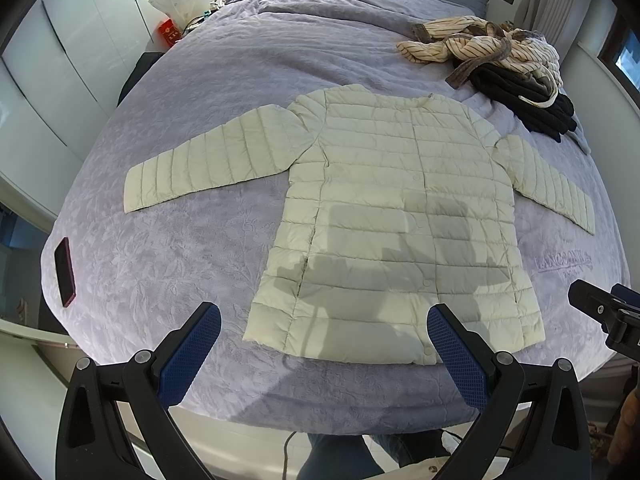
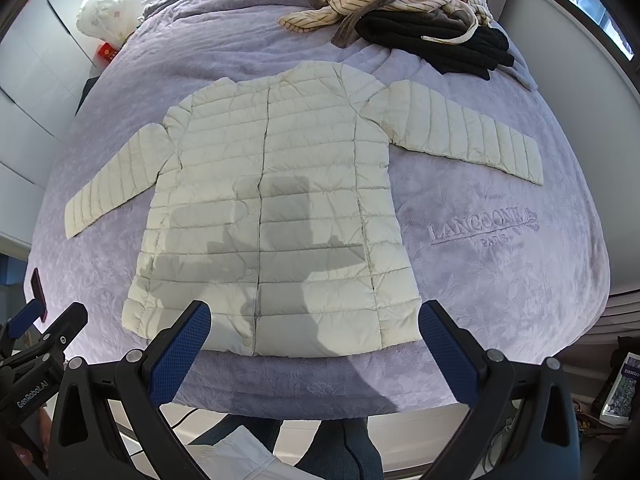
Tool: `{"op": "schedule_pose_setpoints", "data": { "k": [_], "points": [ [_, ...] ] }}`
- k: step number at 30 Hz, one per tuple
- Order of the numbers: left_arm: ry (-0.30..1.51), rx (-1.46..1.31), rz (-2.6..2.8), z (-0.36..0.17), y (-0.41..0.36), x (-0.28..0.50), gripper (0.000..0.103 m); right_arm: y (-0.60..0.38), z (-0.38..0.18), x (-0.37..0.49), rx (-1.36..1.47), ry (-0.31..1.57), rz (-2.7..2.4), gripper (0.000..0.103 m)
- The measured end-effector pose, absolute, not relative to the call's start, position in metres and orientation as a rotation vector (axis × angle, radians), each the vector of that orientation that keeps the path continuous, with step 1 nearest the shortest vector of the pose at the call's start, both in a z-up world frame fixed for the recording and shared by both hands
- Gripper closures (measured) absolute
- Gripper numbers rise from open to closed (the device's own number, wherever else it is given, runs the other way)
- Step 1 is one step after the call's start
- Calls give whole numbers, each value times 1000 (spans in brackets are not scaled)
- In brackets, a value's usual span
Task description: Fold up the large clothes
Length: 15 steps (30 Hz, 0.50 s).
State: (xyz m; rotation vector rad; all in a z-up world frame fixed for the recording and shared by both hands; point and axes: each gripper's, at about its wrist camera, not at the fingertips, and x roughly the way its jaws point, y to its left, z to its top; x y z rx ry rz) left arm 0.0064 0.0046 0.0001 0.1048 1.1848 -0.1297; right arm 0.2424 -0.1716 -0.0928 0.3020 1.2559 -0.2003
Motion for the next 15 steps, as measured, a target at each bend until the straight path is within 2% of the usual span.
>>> {"op": "schedule_pose_setpoints", "data": {
  "k": [15],
  "points": [
    [1188, 105, -130, -1, 4, 7, 0, -172, -94, 243, 303, 1261, -200, 0]
  ]
}}
